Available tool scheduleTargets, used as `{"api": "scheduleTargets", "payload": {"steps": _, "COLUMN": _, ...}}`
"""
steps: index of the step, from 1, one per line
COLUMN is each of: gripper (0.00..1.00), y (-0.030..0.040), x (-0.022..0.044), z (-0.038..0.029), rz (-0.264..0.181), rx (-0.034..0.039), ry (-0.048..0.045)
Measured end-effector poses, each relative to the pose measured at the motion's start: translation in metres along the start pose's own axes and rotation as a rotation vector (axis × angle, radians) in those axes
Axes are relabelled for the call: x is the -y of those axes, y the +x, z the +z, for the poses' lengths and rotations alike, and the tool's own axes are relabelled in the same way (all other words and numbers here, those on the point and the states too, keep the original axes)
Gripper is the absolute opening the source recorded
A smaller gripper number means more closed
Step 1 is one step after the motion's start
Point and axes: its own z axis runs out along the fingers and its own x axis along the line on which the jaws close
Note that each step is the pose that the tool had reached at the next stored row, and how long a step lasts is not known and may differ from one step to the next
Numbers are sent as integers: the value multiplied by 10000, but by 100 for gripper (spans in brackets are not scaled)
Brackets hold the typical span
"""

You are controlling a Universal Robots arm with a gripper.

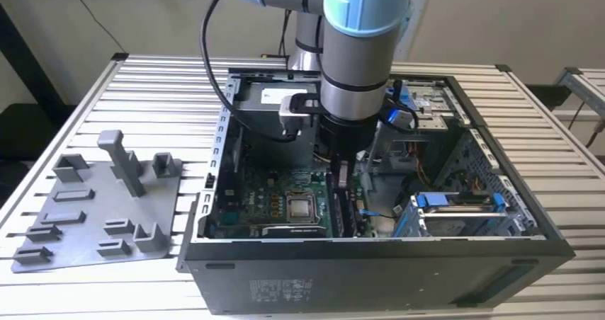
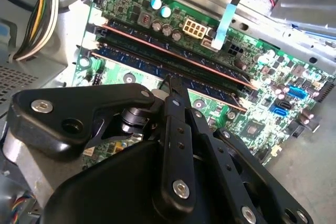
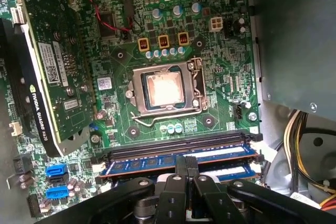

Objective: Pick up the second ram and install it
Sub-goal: 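Press down the second ram until it locks into place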

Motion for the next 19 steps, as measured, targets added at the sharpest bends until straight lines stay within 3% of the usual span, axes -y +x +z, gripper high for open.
{"api": "scheduleTargets", "payload": {"steps": 4, "gripper": 11, "y": 38, "x": 14, "z": 17, "rz": 1, "rx": -5, "ry": -14}}
{"api": "scheduleTargets", "payload": {"steps": 14, "gripper": 11, "y": 53, "x": 23, "z": 176, "rz": 1, "rx": -23, "ry": -36}}
{"api": "scheduleTargets", "payload": {"steps": 16, "gripper": 11, "y": 46, "x": 27, "z": 129, "rz": 5, "rx": 30, "ry": -35}}
{"api": "scheduleTargets", "payload": {"steps": 19, "gripper": 11, "y": 50, "x": 35, "z": -13, "rz": 2, "rx": 5, "ry": -37}}
